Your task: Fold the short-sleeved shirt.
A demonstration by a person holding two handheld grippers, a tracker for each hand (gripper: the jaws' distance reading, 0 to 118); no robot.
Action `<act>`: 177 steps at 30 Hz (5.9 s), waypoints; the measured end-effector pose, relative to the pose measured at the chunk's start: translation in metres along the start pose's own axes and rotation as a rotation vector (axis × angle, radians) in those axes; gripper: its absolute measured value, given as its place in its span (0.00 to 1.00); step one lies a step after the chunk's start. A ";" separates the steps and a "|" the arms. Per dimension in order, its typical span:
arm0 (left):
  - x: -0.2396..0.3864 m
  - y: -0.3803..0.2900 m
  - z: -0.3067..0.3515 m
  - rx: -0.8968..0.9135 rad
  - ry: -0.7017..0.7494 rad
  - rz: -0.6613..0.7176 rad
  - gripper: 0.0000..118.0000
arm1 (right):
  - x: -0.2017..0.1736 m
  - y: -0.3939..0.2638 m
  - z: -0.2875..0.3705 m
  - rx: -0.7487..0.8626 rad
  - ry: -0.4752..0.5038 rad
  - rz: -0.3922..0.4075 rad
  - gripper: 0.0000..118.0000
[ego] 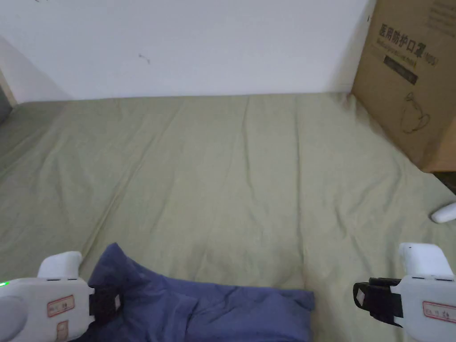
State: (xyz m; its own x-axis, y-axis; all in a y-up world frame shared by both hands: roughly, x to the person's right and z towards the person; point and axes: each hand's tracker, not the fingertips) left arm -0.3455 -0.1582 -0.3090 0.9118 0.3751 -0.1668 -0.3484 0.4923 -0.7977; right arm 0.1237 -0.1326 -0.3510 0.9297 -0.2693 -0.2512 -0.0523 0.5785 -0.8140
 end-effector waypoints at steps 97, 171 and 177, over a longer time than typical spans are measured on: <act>-0.014 -0.029 -0.191 -0.385 -0.710 0.242 0.22 | 0.017 -0.051 -0.139 -0.299 0.418 -0.308 0.02; 0.164 0.053 0.116 0.976 0.185 -0.316 0.11 | -0.111 0.106 0.083 0.820 0.009 0.171 0.10; 0.169 0.050 0.119 0.978 0.173 -0.333 0.94 | -0.106 0.101 0.075 0.835 -0.046 0.118 0.94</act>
State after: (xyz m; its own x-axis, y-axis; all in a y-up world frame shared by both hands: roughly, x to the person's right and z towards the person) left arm -0.2349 0.0231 -0.3087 0.9857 0.0241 -0.1670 -0.0270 0.9995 -0.0147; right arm 0.0469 0.0124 -0.3670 0.9499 -0.1504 -0.2739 0.1198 0.9849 -0.1252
